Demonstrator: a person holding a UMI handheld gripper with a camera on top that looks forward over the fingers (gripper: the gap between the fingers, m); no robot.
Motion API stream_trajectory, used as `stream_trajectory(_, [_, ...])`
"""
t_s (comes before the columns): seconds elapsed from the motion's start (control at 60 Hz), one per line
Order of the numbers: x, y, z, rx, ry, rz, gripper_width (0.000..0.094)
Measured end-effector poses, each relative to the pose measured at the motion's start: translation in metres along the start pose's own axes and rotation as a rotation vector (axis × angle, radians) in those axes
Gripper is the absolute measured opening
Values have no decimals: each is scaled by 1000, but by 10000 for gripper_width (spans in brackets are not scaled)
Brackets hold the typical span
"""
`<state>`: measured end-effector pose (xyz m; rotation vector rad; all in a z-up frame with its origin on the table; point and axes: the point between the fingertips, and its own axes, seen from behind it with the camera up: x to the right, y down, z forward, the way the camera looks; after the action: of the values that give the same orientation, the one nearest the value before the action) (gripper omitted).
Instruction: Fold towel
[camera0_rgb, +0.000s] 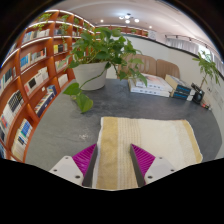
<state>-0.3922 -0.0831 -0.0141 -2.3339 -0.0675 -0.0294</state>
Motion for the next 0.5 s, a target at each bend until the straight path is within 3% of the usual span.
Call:
stream_trajectory(0.083, [-2, -10, 4, 49, 11, -28, 507])
stream_trajectory(0.283, [3, -8, 6, 59, 32, -60, 100])
stream_trajectory(0.433, [5, -19, -7, 14, -37, 37, 41])
stream_trajectory(0.5, [16, -47, -26, 38, -74, 127, 41])
